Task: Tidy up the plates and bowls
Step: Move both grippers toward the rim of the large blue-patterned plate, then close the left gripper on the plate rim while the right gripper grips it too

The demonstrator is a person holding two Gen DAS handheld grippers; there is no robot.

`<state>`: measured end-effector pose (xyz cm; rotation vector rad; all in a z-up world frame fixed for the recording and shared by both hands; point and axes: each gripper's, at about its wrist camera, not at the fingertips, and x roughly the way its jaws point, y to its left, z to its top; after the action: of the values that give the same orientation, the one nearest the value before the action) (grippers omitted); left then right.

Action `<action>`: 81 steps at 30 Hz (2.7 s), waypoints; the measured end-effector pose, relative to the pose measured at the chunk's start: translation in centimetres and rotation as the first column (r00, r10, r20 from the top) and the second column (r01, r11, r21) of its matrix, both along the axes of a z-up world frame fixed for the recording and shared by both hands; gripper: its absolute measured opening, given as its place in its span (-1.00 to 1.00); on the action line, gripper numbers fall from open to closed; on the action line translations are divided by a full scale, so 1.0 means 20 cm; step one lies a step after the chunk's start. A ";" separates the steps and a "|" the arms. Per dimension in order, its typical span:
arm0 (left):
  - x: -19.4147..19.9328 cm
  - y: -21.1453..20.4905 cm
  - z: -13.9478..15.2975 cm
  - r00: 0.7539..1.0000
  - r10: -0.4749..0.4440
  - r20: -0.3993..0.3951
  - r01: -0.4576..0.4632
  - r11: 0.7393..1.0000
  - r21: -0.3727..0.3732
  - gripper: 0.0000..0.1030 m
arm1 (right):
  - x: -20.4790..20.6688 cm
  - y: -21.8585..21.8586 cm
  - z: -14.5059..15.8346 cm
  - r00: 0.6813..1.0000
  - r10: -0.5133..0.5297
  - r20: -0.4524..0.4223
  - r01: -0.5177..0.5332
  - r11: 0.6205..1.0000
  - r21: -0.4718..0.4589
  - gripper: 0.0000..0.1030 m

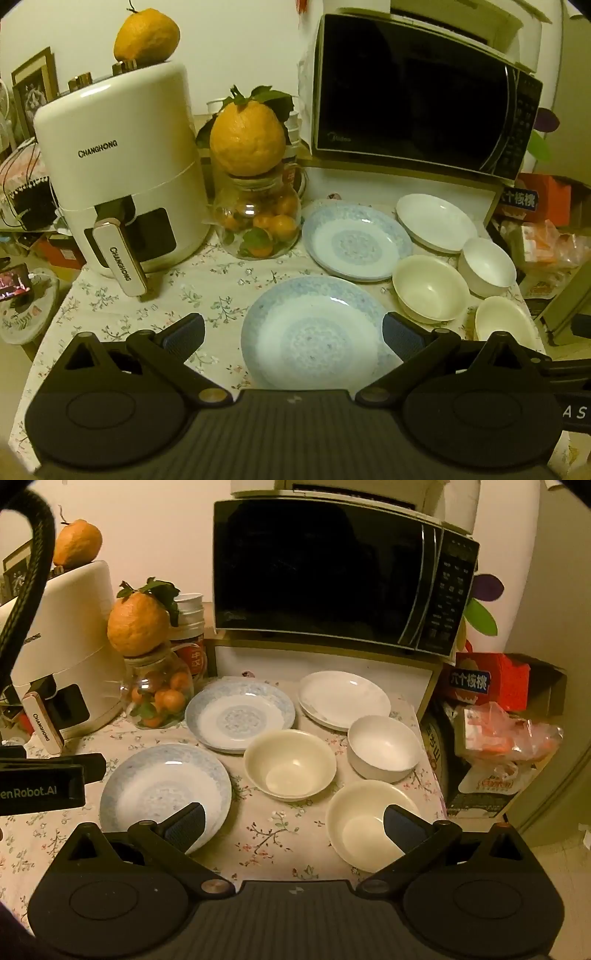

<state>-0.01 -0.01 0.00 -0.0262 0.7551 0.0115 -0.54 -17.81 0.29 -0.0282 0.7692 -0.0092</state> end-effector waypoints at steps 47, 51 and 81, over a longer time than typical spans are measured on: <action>0.09 -0.01 -0.08 0.996 -0.056 -0.066 0.050 0.995 -0.087 0.98 | 0.05 -0.05 -0.06 0.996 -0.053 -0.066 0.054 0.998 0.015 0.96; 0.12 0.02 -0.11 0.994 -0.042 -0.105 0.030 0.993 -0.111 0.96 | 0.06 -0.05 -0.09 0.995 -0.057 -0.081 0.058 0.998 0.012 0.96; 0.49 0.33 -0.52 0.948 0.094 -0.305 -0.122 0.990 -0.076 -0.22 | 0.52 0.18 -0.49 0.952 0.053 -0.301 0.007 0.981 0.194 0.45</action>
<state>9.69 6.66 -10.40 -0.1585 1.0583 0.0865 9.85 -14.19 -9.57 0.1496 1.0767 0.0944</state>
